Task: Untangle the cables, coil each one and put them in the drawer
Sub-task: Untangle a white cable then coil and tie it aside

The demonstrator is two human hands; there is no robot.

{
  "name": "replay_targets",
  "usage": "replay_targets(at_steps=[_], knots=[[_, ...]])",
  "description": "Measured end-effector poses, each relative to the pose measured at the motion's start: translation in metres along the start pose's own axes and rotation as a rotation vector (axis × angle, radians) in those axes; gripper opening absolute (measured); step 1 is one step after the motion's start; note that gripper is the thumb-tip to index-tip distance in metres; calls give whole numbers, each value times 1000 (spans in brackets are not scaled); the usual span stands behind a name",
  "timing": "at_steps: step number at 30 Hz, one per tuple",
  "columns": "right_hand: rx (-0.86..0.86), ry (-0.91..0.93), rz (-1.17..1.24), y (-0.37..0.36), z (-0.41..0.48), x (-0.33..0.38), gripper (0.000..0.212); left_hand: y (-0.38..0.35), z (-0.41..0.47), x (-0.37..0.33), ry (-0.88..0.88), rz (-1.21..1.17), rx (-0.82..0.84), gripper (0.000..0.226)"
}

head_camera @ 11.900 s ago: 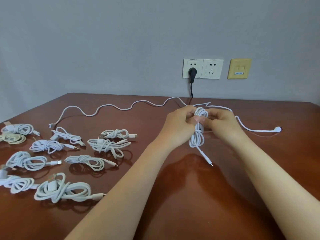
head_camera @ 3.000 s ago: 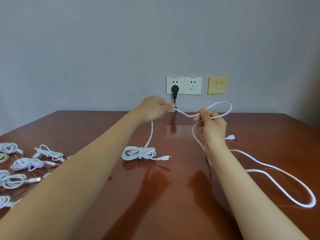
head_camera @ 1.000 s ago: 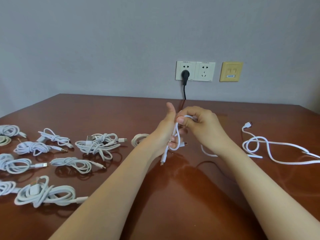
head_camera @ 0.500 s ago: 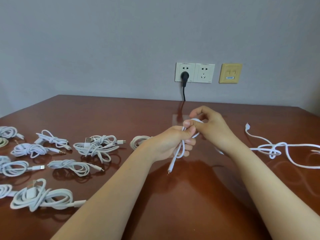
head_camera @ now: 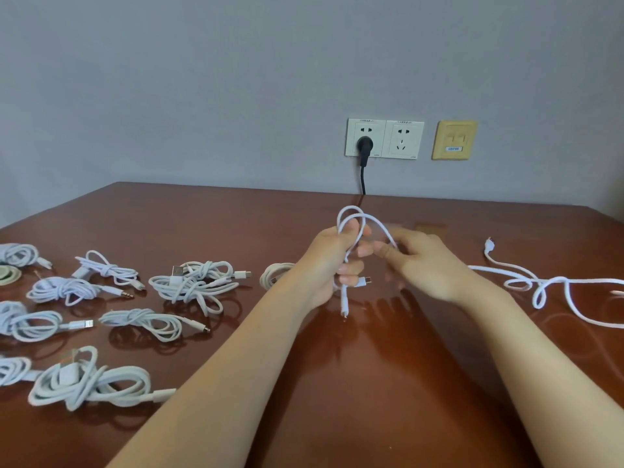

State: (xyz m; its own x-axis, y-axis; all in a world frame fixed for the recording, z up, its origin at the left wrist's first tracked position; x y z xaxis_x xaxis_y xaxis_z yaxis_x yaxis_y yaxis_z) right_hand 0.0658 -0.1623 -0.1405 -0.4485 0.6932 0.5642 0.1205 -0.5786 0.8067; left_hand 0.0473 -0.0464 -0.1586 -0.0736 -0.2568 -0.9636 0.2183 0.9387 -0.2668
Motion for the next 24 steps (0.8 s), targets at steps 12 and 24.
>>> replay_targets(at_steps=[12,24], knots=[[-430,31,251,4,-2,17,11,2,4,-1,-117,166,-135,25],[-299,-3,122,-8,-2,21,17,0,5,-2,-194,389,-141,33]])
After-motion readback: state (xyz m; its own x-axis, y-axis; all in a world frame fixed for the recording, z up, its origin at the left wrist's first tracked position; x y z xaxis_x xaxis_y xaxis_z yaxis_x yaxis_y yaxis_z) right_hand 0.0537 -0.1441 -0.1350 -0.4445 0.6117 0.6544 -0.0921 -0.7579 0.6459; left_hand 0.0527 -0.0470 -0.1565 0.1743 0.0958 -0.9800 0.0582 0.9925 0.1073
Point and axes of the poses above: each hand's wrist, its own z-axis towards the middle knuckle, its own y-axis out of the back of the hand, x = y × z, the point moved 6 cm from there along z, towards the middle knuckle, and after that the axes turned 5 degrees about x, right-handed, at the moved point
